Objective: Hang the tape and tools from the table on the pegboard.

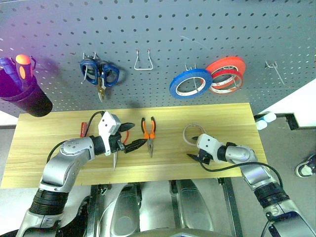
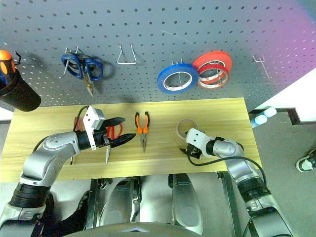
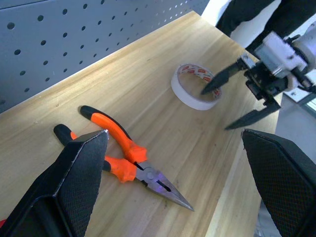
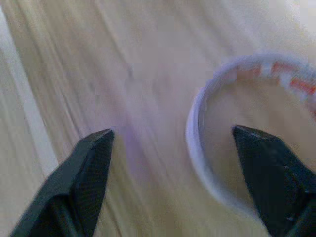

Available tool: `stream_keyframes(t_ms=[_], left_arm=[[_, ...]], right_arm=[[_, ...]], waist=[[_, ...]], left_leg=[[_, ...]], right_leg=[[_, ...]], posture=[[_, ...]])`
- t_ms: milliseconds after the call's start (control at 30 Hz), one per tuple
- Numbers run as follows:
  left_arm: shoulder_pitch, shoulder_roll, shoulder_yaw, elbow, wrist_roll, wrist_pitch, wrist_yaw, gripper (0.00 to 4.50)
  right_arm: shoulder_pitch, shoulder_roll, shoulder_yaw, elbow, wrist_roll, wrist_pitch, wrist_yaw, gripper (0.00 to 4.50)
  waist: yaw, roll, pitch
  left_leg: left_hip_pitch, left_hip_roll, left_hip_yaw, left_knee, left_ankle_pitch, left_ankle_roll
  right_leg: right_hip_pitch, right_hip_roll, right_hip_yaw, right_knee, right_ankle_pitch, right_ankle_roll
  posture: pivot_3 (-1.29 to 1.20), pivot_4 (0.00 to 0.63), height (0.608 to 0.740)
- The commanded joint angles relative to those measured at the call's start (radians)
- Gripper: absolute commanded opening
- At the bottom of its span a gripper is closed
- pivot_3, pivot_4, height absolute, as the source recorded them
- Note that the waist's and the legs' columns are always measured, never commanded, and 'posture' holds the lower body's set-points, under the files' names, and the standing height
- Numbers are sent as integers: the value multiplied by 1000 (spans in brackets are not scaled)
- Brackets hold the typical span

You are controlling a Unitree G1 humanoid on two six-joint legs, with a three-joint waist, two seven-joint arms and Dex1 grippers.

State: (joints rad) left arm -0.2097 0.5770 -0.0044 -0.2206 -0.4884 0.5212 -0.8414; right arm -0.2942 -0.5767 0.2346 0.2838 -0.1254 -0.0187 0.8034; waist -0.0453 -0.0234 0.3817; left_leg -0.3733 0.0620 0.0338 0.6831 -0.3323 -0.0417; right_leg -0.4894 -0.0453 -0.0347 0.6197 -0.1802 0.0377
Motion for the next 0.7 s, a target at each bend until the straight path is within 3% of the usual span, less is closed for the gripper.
stream_keyframes(t_ms=[33,267,467,700], left_arm=[[4,2,18,-39,-11,1,4,4500],[4,8,19,-39,-14,0,1,4500],[40,45,45,-75,-62,2,-72,4500],[77,113,95,-137,-119,-5,-160,4500]], right_arm=[[-14,-5,3,7,-15,-15,-5,2491],[-22,4,3,8,-7,-12,7,205],[-20,3,-23,15,27,-12,23,93],[45,32,-154,-82,242,81,79,93]], waist=[[1,0,0],[2,0,0],[1,0,0],[4,0,0]], left_leg=[[0,0,0,0,0,0],[0,0,0,0,0,0],[0,0,0,0,0,0],[-1,0,1,0,0,0]], right_leg=[[0,0,0,0,0,0],[0,0,0,0,0,0],[-1,0,0,0,0,0],[-1,0,0,0,0,0]], posture=[[-30,404,733],[-31,399,733],[-36,392,733],[-56,373,733]])
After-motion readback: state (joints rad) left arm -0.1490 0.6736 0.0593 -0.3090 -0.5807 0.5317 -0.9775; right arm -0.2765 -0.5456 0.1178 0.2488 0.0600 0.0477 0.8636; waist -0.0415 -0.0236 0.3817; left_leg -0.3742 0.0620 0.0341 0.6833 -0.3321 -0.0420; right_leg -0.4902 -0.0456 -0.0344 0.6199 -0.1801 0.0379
